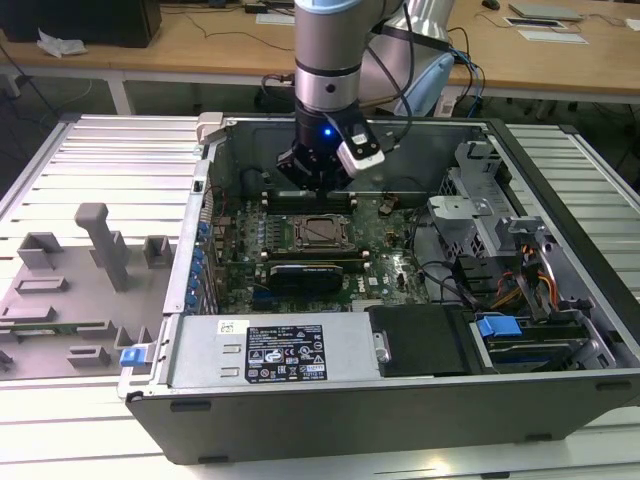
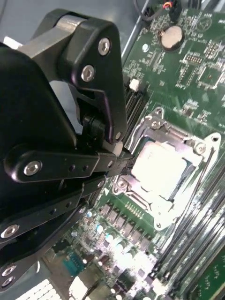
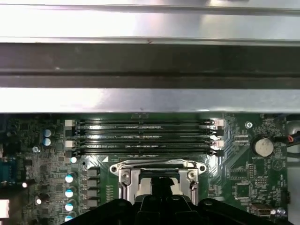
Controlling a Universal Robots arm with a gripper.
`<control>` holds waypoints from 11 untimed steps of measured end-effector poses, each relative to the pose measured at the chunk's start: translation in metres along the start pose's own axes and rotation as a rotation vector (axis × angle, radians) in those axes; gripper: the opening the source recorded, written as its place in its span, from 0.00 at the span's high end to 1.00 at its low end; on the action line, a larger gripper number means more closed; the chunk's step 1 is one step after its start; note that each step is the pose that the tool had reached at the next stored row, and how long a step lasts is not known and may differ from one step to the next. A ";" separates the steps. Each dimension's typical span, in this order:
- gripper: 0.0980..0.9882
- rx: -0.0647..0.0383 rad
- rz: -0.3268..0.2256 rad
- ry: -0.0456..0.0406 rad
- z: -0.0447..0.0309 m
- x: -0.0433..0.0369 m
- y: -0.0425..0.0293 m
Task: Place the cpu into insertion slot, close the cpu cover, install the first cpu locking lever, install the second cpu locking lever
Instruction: 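Install the first cpu locking lever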
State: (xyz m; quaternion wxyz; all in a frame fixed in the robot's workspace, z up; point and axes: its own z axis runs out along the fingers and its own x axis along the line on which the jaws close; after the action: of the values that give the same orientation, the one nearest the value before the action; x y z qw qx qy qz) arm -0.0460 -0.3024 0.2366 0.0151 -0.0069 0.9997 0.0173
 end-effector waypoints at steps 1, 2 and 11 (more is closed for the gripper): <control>0.99 0.000 -0.009 0.0001 0.0000 0.0000 -0.0007; 0.99 0.000 -0.015 -0.0001 0.0000 0.0000 -0.0016; 0.99 -0.001 -0.061 -0.0148 -0.0003 0.0009 -0.0194</control>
State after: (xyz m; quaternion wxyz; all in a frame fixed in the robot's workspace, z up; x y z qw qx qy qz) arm -0.0466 -0.3219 0.2362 0.0230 -0.0371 0.9989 0.0175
